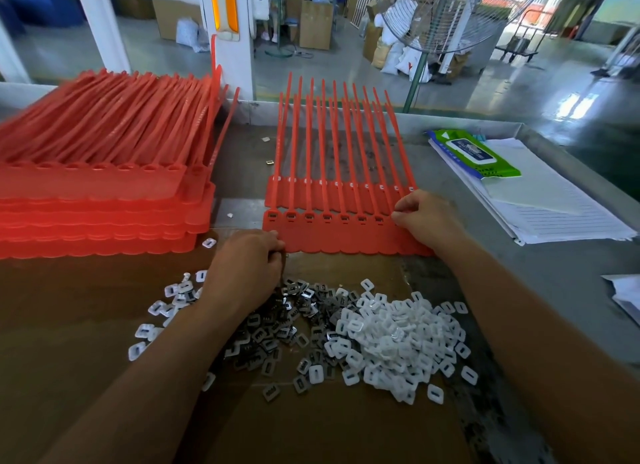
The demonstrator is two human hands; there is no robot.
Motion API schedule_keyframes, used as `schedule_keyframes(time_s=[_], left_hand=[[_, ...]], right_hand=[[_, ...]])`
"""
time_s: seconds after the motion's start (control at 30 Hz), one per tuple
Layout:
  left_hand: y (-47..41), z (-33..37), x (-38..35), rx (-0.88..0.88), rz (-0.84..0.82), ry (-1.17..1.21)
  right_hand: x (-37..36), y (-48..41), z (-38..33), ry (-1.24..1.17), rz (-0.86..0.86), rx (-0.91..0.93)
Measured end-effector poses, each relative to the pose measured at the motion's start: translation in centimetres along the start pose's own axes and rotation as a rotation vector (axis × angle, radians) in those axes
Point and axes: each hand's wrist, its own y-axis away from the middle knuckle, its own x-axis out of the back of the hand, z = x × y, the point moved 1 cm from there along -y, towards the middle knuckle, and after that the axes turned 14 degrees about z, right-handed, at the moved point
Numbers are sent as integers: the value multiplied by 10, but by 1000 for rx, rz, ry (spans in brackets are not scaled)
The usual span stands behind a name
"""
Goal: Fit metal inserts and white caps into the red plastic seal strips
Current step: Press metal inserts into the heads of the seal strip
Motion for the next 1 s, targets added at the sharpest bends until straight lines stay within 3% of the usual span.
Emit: schedule_keyframes(time_s=[0.1,0.3,0.47,1.0], left_hand=[[0,1,0,-11,1,-5],[0,2,1,-18,9,-7],[0,2,1,-27,7,-14],[0,2,3,-16,-8,-15]], right_hand=[[9,16,-16,-68,-42,106],[25,59,-47,-106,-388,295],[23,80,-56,-51,-522,406],[15,92,-54,-115,-470,406]])
